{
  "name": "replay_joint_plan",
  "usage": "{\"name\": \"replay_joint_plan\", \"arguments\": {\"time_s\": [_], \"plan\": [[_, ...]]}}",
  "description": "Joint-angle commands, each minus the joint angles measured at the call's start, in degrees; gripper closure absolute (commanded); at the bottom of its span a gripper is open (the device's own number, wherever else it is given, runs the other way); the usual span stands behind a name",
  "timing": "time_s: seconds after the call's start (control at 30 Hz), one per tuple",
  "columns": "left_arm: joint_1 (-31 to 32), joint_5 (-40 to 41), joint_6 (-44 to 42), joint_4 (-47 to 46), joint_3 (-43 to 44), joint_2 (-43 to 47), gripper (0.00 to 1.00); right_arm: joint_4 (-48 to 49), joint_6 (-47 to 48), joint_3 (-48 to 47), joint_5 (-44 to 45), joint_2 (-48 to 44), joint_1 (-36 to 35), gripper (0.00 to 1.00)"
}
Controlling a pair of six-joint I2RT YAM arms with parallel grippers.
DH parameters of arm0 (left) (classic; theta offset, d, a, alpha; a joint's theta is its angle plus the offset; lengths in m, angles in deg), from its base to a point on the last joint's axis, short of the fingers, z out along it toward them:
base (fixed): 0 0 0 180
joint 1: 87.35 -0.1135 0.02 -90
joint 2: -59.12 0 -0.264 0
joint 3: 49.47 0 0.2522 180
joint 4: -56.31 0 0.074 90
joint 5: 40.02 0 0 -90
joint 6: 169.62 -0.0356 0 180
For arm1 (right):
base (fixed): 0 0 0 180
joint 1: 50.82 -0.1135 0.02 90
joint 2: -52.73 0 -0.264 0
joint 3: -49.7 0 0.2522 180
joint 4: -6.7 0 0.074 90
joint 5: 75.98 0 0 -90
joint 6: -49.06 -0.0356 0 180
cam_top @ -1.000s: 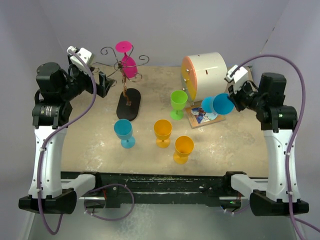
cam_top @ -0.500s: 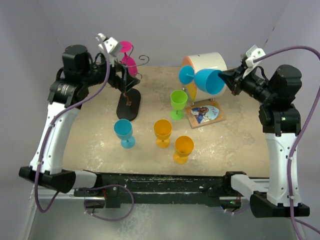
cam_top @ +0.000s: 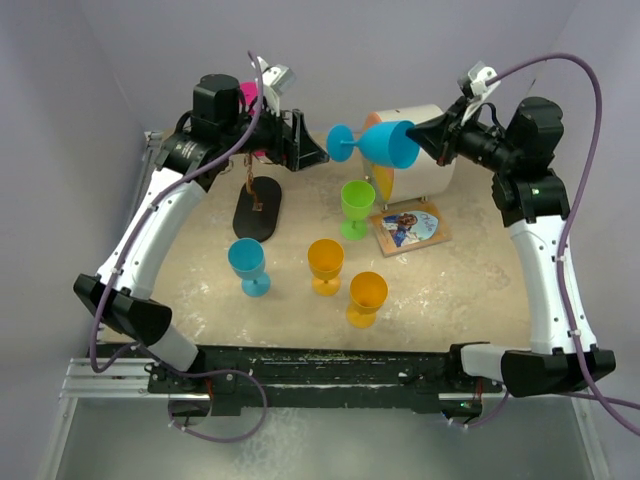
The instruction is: Place the wine glass upside down on the wine glass rack
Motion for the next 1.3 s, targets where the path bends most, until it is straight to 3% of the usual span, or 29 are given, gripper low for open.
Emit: {"name": "replay_joint_plan", "arguments": {"time_s": [0.0, 0.27, 0.47, 0.63, 1.0, 1.1, 1.27], "plan": [[0.48, 2.49, 7.24, -5.27, 3.51, -1.46, 0.16, 5.13, -3.03, -3.13, -4.33, -1.52, -0.32, 1.00], [0.81, -0.42, 10.20, -7.72, 5.89, -4.93, 0.39, 4.72, -2.44, -3.81, -5.97, -0.90, -0.32, 1.00], [1.17, -1.66, 10.29, -8.92, 5.47, -6.00, 0.62, 4.75, -1.37, -3.04, -5.98, -0.98, -0.32, 1.00], [1.26, -2.13, 10.18, -9.16, 5.44, -6.50, 0.70, 4.81, -1.31, -2.54, -5.82, -0.89, -0.32, 1.00], [1.35, -5.24, 9.83, -10.68, 5.18, -6.55, 0.99, 5.49, -1.56, -1.05, -6.37, -1.13, -0.25, 1.00], [1.27, -5.39, 9.87, -12.34, 3.83, -5.00, 1.00, 4.94, -1.00, -0.72, -6.50, -1.53, -0.24, 0.89], [1.01, -3.45, 7.65, -11.75, 3.43, -2.80, 1.00, 2.18, 2.21, -0.84, -6.80, -2.28, -0.23, 0.63]]}}
